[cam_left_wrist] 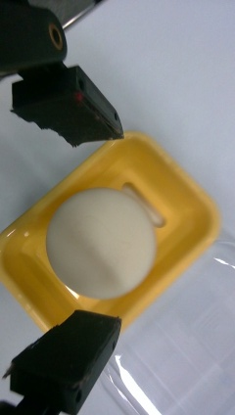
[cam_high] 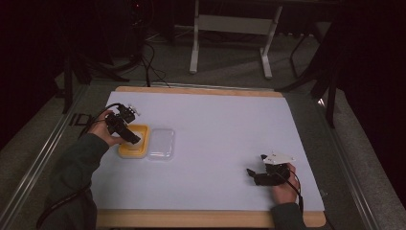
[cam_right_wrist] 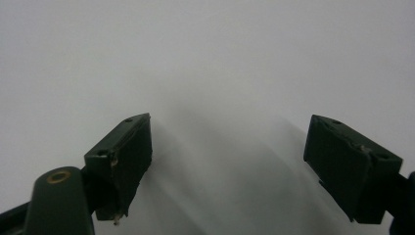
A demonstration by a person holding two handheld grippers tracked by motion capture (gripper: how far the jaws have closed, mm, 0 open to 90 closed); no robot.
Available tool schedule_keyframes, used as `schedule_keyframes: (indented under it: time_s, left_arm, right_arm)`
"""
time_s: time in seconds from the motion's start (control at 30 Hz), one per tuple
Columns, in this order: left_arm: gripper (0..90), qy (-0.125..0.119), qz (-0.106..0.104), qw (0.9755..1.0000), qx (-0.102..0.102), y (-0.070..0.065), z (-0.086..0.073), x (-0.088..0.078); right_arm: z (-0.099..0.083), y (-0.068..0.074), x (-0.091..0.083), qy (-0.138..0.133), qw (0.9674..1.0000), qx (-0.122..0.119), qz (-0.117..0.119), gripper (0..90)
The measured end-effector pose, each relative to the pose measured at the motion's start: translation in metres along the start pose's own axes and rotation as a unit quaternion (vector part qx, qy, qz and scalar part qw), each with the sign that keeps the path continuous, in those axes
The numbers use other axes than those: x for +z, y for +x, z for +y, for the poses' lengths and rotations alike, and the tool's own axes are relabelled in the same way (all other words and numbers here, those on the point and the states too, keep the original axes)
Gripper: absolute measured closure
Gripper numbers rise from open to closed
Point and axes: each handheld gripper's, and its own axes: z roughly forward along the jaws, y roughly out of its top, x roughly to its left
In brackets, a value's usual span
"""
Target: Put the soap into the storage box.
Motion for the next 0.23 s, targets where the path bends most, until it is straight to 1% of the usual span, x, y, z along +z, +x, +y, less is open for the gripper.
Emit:
schedule_keyframes:
  time_s: [0.03, 0.1, 0.13, 0.17, 0.23]
  left_arm:
    - [14.2, -0.007, -0.001, 1.0000, 0.005, -0.001, 0.001, -0.004]
    - [14.7, -0.024, 0.005, 0.9996, 0.014, -0.007, 0.003, -0.013]
    - [14.8, -0.038, 0.008, 0.9991, 0.015, -0.011, 0.003, -0.018]
    - [15.0, -0.054, 0.006, 0.9984, 0.018, -0.015, 0.002, -0.023]
    - [15.6, -0.091, 0.004, 0.9956, 0.021, -0.026, -0.004, -0.031]
  right_arm:
    - [0.000, 0.000, 0.000, 0.000, 1.0000, 0.000, 0.000, 17.7]
    - [0.000, 0.000, 0.000, 0.000, 1.0000, 0.000, 0.000, 17.7]
    - [0.000, 0.000, 0.000, 0.001, 1.0000, -0.002, 0.000, 17.7]
    - [0.000, 0.000, 0.000, 0.002, 1.0000, -0.004, 0.000, 17.7]
    - [0.000, 0.000, 0.001, 0.006, 1.0000, -0.005, 0.001, 17.7]
